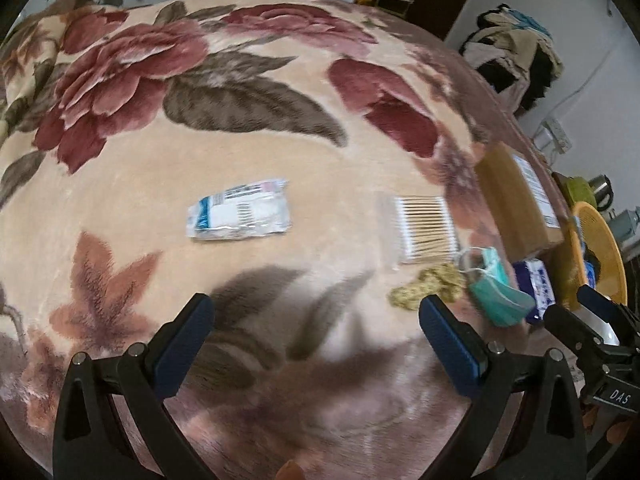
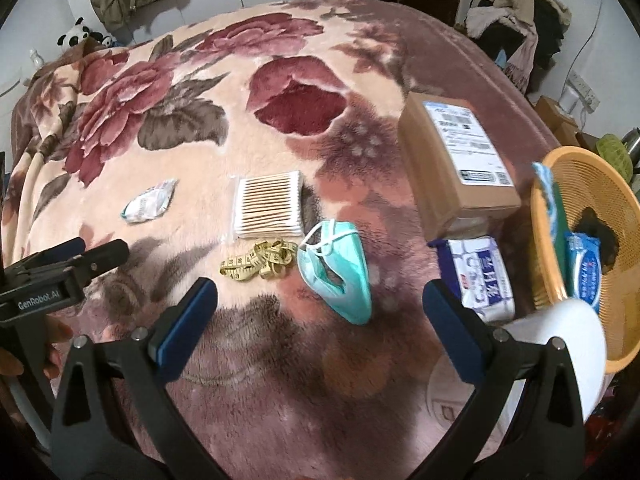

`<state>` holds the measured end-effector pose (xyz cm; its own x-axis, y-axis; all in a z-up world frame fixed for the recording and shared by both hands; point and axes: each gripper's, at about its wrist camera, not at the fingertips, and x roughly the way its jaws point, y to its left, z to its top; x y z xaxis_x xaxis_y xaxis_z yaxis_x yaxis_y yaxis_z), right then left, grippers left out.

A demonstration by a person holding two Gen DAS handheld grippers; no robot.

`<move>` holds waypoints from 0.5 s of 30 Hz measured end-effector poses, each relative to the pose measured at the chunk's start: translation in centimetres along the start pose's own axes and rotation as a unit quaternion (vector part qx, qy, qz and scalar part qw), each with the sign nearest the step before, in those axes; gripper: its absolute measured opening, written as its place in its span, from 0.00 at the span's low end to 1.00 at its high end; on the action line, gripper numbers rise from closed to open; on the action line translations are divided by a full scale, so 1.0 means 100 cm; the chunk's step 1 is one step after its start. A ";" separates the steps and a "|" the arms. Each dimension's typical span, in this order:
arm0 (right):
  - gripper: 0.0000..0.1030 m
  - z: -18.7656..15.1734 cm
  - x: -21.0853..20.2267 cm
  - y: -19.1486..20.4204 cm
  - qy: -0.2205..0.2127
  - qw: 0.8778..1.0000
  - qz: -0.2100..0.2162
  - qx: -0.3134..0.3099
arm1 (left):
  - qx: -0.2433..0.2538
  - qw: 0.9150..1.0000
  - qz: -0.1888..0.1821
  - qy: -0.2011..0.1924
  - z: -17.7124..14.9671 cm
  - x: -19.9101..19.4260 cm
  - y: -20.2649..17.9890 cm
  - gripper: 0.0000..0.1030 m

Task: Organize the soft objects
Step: 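Reach the left tool to the white packet while the right tool grasps the cotton swab box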

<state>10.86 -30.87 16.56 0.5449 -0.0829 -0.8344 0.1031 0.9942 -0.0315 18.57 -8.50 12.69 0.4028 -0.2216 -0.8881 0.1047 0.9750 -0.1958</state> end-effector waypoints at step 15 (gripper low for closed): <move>1.00 0.039 0.089 0.028 0.041 0.999 0.024 0.012 | -0.065 0.998 0.021 0.018 0.021 0.036 0.074 0.99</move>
<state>19.28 -29.12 11.19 0.4797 -0.0287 -0.8770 0.0986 0.9949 0.0214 22.73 -2.10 8.91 0.3715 -0.1815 -0.9105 -0.0307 0.9778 -0.2074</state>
